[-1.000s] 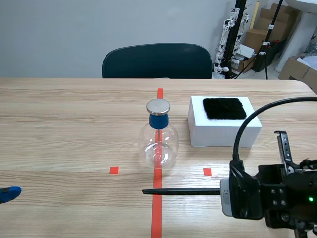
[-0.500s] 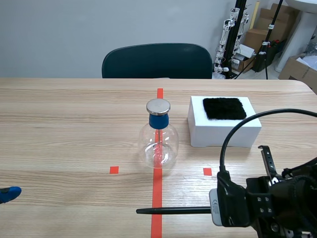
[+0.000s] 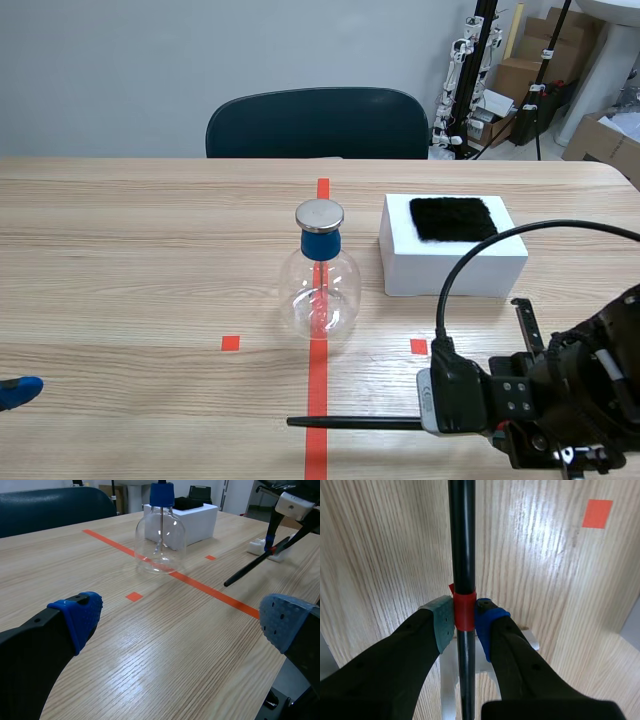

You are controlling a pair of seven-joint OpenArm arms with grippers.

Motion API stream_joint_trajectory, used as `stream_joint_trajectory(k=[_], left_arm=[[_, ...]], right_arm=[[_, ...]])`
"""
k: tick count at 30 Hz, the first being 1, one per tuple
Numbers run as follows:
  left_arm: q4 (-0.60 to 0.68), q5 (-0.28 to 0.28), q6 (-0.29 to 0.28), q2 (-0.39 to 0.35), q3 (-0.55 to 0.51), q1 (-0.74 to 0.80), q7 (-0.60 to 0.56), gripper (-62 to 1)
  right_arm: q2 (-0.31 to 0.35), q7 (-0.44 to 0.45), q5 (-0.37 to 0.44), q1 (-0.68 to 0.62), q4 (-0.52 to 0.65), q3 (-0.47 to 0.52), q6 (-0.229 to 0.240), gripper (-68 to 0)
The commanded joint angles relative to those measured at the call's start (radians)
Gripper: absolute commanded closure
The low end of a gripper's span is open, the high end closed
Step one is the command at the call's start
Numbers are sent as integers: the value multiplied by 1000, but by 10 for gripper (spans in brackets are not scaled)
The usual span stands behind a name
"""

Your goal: Do the electroscope experiment. put the rod down on the box

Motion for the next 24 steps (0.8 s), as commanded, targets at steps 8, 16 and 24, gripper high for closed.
stream_joint_trajectory(k=[8, 16, 24], left_arm=[[16, -9, 0, -9, -1, 2, -44, -623], [16, -9, 0, -9, -1, 2, -45, -623], [16, -9, 0, -9, -1, 2, -45, -623]], right_arm=[[-32, -5, 1, 77, -27, -90, 1, -38], [-35, -8, 10, 79, -27, -97, 1, -170], [-35, -7, 16, 80, -27, -97, -12, -429]])
